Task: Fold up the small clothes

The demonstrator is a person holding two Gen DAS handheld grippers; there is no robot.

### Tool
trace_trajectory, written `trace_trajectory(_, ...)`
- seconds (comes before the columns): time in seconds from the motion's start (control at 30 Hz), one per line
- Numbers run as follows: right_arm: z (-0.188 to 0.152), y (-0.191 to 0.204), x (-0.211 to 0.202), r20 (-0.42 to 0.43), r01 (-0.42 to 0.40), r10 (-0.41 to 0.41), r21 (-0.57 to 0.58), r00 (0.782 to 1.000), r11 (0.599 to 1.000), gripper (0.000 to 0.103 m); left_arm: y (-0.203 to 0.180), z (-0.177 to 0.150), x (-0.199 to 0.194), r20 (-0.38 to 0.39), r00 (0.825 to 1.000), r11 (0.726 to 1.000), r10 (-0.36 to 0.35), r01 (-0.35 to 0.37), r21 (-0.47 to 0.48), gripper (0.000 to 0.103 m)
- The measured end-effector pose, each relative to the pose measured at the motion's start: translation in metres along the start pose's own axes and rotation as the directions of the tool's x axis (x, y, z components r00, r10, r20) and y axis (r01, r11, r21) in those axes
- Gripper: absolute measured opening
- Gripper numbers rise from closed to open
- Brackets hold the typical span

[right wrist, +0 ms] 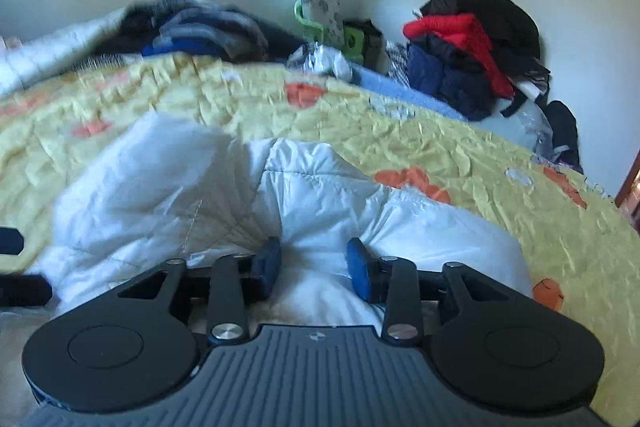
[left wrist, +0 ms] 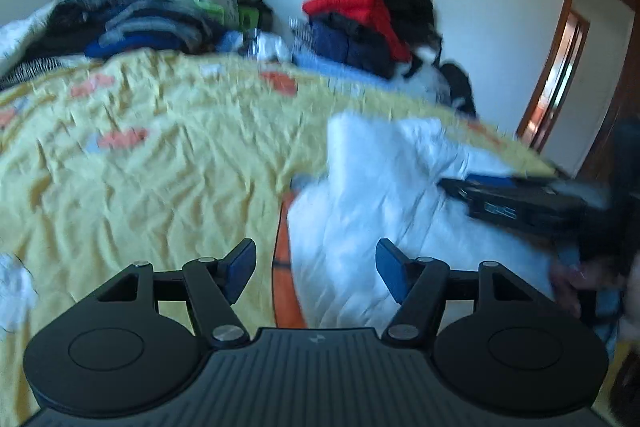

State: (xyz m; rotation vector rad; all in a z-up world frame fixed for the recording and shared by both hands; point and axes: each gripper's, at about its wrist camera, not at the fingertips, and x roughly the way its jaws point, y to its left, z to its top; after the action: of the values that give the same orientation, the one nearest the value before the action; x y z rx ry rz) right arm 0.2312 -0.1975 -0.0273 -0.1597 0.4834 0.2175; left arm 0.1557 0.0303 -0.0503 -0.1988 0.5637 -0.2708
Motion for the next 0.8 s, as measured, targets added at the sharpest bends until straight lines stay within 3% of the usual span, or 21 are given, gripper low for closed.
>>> trace_trajectory(0.07, 0.004, -0.018, -0.036, 0.083, -0.047, 0.038, 0.108, 0.996, 0.993, 0.043, -0.01, 0.011, -0.016, 0.06, 0.998, 1.0, -0.011, 0.01, 0.016, 0.066)
trace_trajectory(0.17, 0.006, -0.035, -0.077, 0.137, -0.038, 0.017, 0.153, 0.99, 0.988, 0.044, -0.038, 0.024, -0.024, 0.108, 0.994, 0.996, -0.024, 0.015, 0.085, 0.066)
trace_trajectory(0.3, -0.006, -0.045, -0.086, 0.107, -0.045, 0.025, 0.193, 0.994, 0.98, 0.045, -0.085, 0.024, 0.001, 0.098, 0.995, 0.979, -0.005, -0.015, 0.202, 0.066)
trace_trajectory(0.43, -0.027, -0.042, -0.072, 0.062, -0.038, 0.027, 0.179, 0.998, 0.983, 0.046, -0.103, 0.005, 0.042, 0.037, 0.994, 0.95, 0.106, -0.112, 0.292, 0.066)
trace_trajectory(0.6, -0.049, -0.039, -0.057, 0.019, 0.0, -0.003, 0.189, 1.0, 0.982, 0.042, -0.081, -0.02, 0.062, -0.003, 0.997, 0.978, 0.082, -0.08, 0.191, 0.067)
trace_trajectory(0.8, -0.066, -0.037, -0.046, 0.028, 0.01, -0.015, 0.184, 0.999, 0.983, 0.042, -0.076, -0.024, 0.067, -0.023, 0.997, 0.982, 0.078, -0.073, 0.173, 0.068)
